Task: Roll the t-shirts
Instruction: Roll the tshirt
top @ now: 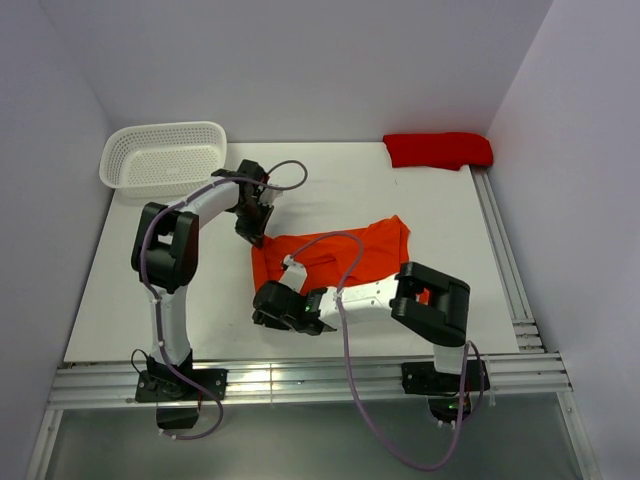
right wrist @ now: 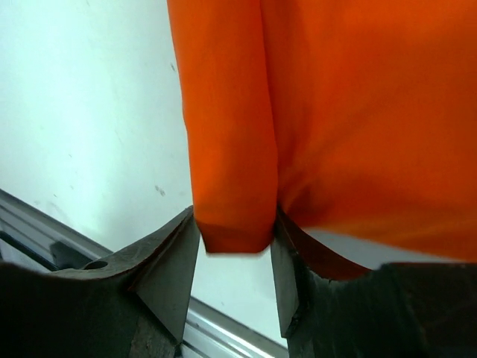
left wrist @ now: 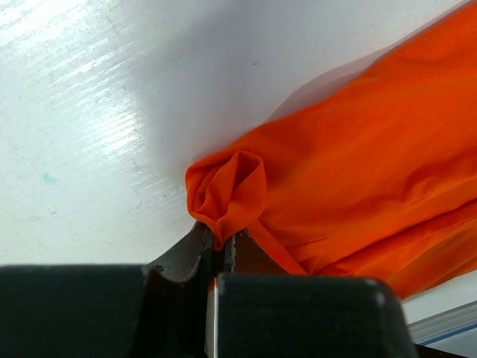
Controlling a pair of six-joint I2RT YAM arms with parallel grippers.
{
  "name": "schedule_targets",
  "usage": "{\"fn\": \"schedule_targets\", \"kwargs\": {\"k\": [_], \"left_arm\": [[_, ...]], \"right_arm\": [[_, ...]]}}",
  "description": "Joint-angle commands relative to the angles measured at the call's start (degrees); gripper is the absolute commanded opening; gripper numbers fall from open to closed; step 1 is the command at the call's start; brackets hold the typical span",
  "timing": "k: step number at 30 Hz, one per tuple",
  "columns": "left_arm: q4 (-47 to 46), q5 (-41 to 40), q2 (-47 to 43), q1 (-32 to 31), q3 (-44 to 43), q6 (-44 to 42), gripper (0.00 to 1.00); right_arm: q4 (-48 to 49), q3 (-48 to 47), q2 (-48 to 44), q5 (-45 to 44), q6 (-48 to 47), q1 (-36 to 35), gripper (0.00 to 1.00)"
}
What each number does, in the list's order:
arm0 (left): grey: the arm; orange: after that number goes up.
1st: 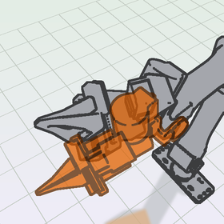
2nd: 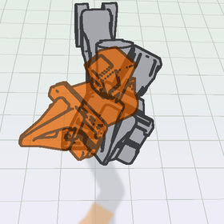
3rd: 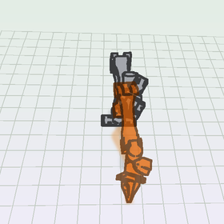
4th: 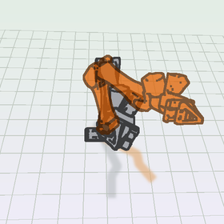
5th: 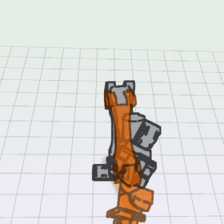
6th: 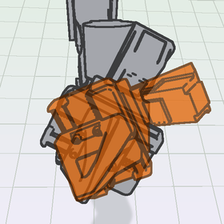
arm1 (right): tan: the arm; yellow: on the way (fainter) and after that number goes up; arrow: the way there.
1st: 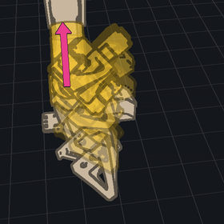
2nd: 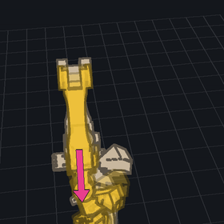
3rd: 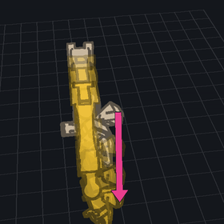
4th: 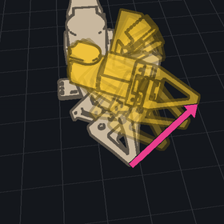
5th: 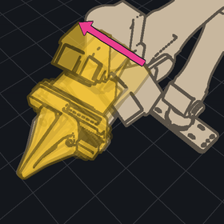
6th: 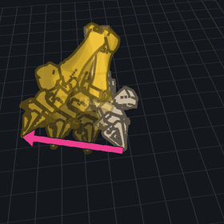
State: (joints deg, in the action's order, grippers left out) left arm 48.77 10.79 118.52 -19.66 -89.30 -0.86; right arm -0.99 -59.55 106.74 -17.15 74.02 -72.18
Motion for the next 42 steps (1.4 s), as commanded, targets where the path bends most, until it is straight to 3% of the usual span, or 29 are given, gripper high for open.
{"fn": "schedule_targets", "kwargs": {"k": [1,8,14,19,25,42], "left_arm": [[-0.78,-3.05,0.05,-0.38,-2.11,-1.16,0.00],[-0.35,-4.02,0.13,-1.17,-2.37,-1.77,0.00],[0.36,-4.46,-0.13,-1.43,-2.72,-2.39,0.00],[1.15,-4.90,-0.13,-1.87,-3.08,-2.39,0.00],[1.94,-5.69,0.66,-2.57,-4.22,-1.86,0.00],[3.52,-6.74,2.95,-4.60,-7.12,-0.81,0.02]], "right_arm": [[-5.85,-0.12,-3.46,-0.95,-0.45,-1.82,0.50],[-15.16,-8.81,-5.58,-3.15,-5.63,-3.84,0.52],[-26.32,-19.80,-3.39,-11.58,-10.38,-3.15,0.52],[-35.81,-34.37,6.98,-20.88,-16.09,-0.86,0.50],[-40.22,-45.99,15.95,-27.32,-20.75,0.29,0.49],[-37.41,-46.36,21.67,-28.12,-24.18,1.17,0.49]]}}
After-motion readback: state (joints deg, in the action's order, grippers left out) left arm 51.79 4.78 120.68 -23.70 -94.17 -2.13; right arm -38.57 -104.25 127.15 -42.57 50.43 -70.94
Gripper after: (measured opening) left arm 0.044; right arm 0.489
